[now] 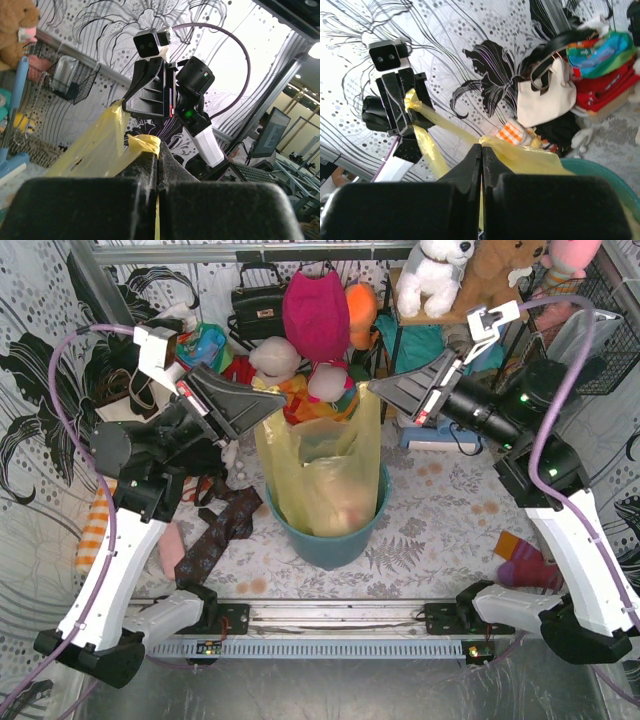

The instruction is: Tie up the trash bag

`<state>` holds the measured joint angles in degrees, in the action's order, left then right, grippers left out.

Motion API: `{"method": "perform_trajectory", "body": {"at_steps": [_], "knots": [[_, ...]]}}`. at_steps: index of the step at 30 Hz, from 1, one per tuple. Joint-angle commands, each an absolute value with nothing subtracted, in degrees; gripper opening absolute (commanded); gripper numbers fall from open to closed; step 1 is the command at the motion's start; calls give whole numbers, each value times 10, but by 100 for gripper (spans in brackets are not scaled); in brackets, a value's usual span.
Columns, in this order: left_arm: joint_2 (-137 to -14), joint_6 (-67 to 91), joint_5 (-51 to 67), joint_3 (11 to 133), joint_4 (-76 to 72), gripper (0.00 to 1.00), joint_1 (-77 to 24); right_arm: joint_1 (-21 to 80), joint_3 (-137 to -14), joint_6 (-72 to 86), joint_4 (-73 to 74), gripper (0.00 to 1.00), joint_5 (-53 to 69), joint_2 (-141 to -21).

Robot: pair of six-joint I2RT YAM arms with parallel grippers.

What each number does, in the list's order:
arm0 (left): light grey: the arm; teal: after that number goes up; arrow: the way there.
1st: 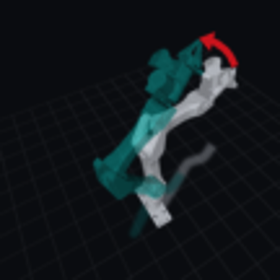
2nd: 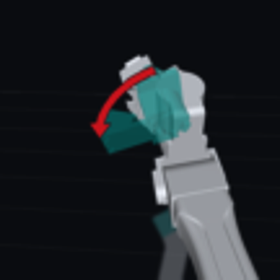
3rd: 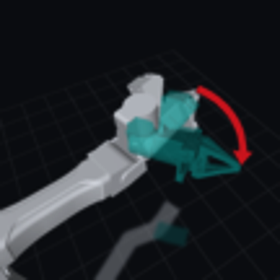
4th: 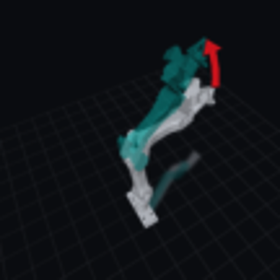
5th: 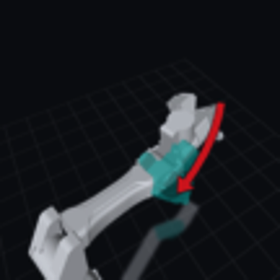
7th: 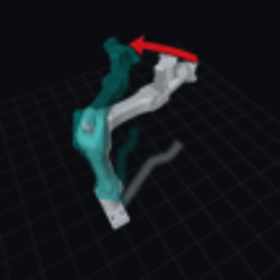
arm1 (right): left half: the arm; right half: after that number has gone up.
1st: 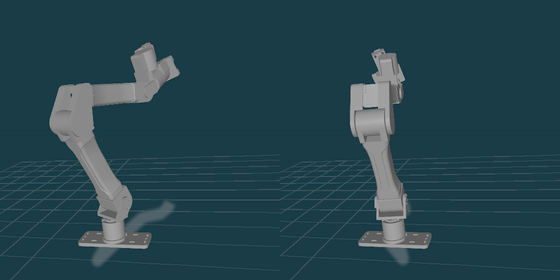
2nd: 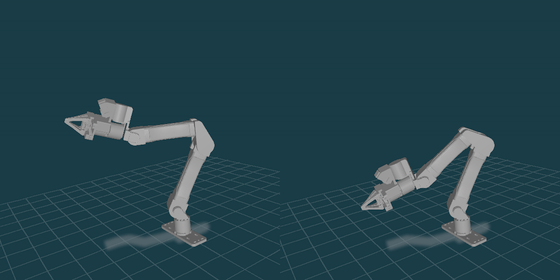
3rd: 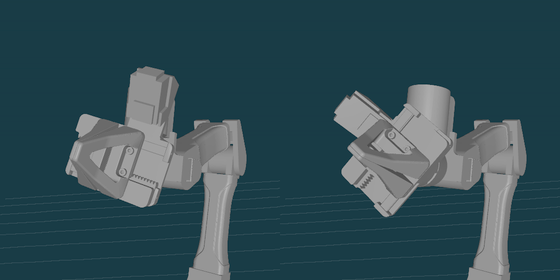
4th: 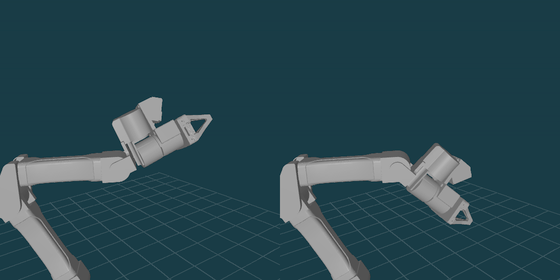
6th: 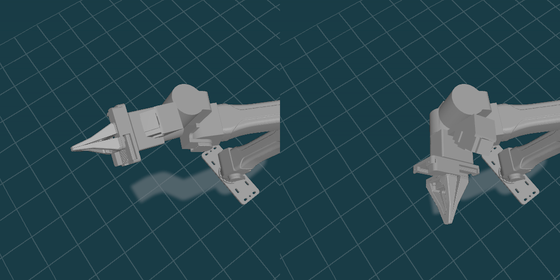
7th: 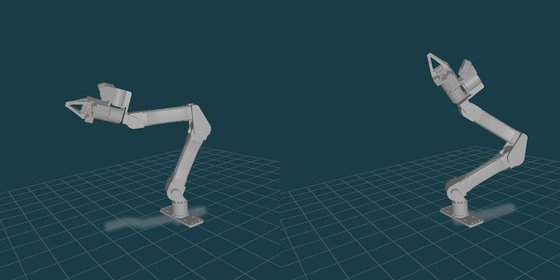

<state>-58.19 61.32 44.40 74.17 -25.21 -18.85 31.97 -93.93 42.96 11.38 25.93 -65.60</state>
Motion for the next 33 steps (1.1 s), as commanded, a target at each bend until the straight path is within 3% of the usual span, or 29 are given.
{"method": "perform_trajectory", "body": {"at_steps": [1, 5, 11, 14, 25, 33], "knots": [[-577, 624, 455, 787, -290, 0, -187, 323, -1003, 401, 127, 0, 248, -654], [-573, 622, 455, 800, -281, 0, -187, 323, -1021, 390, 144, 10, 241, -653], [-563, 615, 455, 783, -275, 0, -187, 323, -1022, 364, 180, 42, 224, -636], [-560, 616, 453, 763, -275, 0, -187, 323, -1037, 335, 217, 52, 206, -629], [-551, 619, 457, 751, -285, 0, -187, 323, -1164, 247, 308, 61, 189, -647], [-547, 618, 457, 741, -283, 0, -186, 323, -1132, 274, 218, 64, 343, -673]]}}
